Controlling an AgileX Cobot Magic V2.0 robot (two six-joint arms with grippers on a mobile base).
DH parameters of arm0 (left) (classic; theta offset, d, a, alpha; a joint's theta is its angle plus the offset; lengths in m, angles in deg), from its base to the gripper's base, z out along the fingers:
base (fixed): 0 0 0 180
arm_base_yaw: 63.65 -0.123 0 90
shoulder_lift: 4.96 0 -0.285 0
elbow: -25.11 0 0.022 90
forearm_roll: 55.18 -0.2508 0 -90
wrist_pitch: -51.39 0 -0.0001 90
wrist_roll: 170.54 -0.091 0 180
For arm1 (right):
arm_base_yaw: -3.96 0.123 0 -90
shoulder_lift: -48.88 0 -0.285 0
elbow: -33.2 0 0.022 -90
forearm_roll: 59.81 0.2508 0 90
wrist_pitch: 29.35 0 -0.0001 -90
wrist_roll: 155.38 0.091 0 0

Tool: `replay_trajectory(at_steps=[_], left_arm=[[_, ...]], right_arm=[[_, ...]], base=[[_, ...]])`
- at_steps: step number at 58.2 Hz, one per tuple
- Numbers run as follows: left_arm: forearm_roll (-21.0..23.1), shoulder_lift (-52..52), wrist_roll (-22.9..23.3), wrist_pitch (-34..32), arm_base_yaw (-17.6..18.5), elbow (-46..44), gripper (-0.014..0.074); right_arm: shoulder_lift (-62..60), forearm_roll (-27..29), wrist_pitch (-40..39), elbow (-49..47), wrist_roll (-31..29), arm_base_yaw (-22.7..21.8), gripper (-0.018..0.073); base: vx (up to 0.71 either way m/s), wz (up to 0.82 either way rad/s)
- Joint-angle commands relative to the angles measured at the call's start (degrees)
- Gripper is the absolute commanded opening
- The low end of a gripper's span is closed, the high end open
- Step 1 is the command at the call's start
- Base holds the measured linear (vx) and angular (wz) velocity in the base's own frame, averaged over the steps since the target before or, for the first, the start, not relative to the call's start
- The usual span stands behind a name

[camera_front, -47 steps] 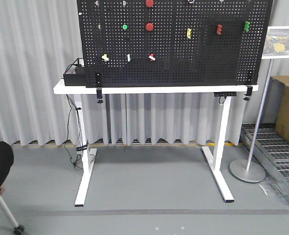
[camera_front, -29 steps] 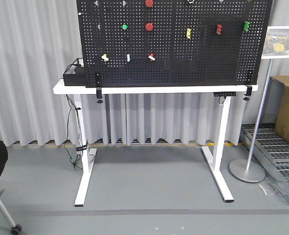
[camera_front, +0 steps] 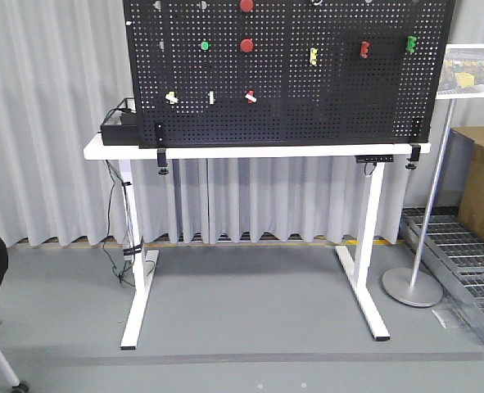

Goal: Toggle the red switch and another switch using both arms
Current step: 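Drive the base forward toward the black pegboard with the switches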

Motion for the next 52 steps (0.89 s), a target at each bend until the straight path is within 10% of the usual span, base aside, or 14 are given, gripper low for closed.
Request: replay_trajectory(at_steps=[1,52], left_arm=[[0.4,-0.4,0.2,-4.9,0.0,1.0,0.0003],[0.4,-0.4,0.2,-4.9,0.0,1.0,0.0003]], right_arm=[[-0.5,-0.2,-4.5,0.3,-0.3,-0.2,-0.0006],[-0.5,-0.2,-4.5,0.3,-0.3,-0.2,-0.0006]], base=[[0.11,-0.03],[0.23,-0.02]])
